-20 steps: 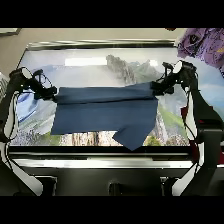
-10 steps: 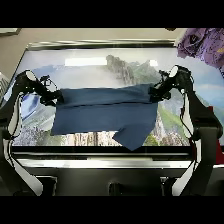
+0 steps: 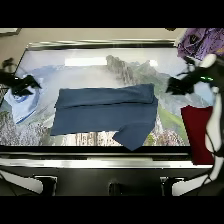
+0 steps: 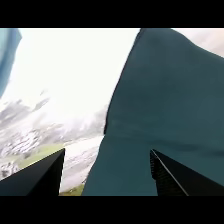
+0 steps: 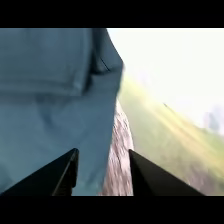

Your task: Fold the clothes and pants, and hang the long-sleeved shirts on hangers.

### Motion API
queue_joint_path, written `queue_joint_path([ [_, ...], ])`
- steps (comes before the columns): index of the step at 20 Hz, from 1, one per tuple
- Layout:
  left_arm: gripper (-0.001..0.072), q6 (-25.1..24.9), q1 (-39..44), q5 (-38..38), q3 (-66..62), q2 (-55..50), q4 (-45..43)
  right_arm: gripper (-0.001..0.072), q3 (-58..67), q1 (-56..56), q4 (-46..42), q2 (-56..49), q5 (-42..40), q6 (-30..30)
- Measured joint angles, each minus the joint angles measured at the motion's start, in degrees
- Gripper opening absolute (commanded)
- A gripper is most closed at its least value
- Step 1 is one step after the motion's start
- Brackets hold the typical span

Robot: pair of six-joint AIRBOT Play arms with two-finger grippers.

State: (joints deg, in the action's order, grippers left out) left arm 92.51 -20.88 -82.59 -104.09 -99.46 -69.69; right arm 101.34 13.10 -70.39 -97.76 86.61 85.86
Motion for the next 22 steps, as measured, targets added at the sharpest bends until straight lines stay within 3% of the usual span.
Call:
queue_joint_path([
  [8, 0.0617, -2.8, -11.3, 13.1, 39.3, 20.2, 13.2, 0.0426, -43.8, 5.6, 11.2, 22.5, -5.7, -3.3],
  [13, 0.0616, -3.8, -12.3, 15.8, 47.8, 22.9, 15.8, 0.0427, -61.1, -1.5, 18.1, 27.3, -14.7, -3.7],
  [18, 0.0616, -4.1, -12.4, 16.8, 49.5, 23.4, 16.4, 0.0409, -67.1, -9.9, 21.9, 26.6, -24.0, -2.6],
  [21, 0.0617, -4.2, -12.4, 16.7, 49.8, 23.5, 16.5, 0.0076, -68.1, -12.3, 25.9, 24.8, -27.9, -2.9],
  [22, 0.0617, -4.3, -12.4, 16.6, 50.0, 23.5, 16.5, 0.0031, -68.2, -12.7, 26.8, 24.4, -29.4, -3.5],
])
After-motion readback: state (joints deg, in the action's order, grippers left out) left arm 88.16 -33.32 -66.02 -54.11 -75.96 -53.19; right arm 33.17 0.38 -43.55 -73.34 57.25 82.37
